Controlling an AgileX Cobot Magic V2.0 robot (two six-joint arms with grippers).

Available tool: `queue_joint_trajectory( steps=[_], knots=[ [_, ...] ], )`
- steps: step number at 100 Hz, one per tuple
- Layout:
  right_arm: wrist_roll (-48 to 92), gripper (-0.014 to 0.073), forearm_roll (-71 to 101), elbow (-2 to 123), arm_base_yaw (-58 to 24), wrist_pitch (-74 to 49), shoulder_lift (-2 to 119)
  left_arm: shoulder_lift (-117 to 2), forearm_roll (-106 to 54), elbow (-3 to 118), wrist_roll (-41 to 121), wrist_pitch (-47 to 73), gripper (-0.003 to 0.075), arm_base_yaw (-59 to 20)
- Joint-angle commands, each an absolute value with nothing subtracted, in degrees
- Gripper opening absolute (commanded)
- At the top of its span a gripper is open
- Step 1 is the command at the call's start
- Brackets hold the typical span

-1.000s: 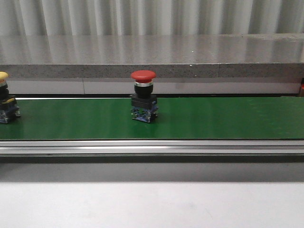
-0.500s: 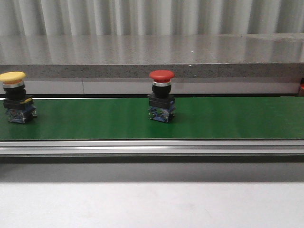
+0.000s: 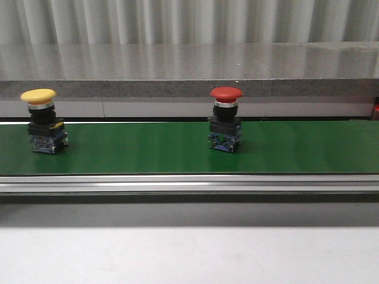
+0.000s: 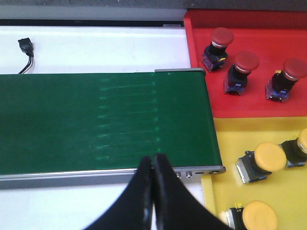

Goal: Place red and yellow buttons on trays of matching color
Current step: 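Lower the right gripper onto the red button at the belt end and grasp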

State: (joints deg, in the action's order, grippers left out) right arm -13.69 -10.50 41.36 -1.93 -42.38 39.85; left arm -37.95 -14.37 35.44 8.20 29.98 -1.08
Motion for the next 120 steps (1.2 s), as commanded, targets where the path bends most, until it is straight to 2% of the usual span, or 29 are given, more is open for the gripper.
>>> queue_joint_trajectory(
  steps=[1,8,20,27,30,41,55,88,120],
  knots=[
    [-13.2,0.0028,-11.3,42.9,-2.0,-40.8,39.7,-37.7,-15.0,37.0,8.3,26.2,-0.002,-1.7],
    [-13.2,0.0162,-11.3,42.9,-2.0,-42.2,39.7,-37.7,-15.0,37.0,8.3,26.2,-0.002,-1.7],
    [-13.2,0.0497,-11.2,42.9,-2.0,-44.0,39.7,-37.7,-15.0,37.0,8.3,26.2,-0.002,-1.7],
    [-13.2,0.0641,-10.5,42.9,-2.0,-44.1,39.7,-37.7,-15.0,37.0,8.3,26.2,-0.002,-1.7],
    [-13.2,0.0671,-9.7,42.9,-2.0,-44.1,39.7,-37.7,-15.0,37.0,8.3,26.2,-0.002,-1.7],
    [-12.9,0.0631,-5.7,42.9,-2.0,-42.7,40.1,-37.7,-15.0,37.0,8.3,26.2,-0.002,-1.7],
    [-6.9,0.0624,0.0,42.9,-4.0,-40.9,43.3,-37.7,-15.0,37.0,8.3,26.2,-0.002,-1.7],
    [-3.6,0.0624,1.7,48.4,-12.8,-37.5,59.2,-37.7,-15.0,37.0,8.3,26.2,-0.002,-1.7],
    [-2.9,0.0624,1.7,57.0,-16.7,-37.6,72.9,-37.7,-15.0,37.0,8.3,26.2,-0.002,-1.7]
  ],
)
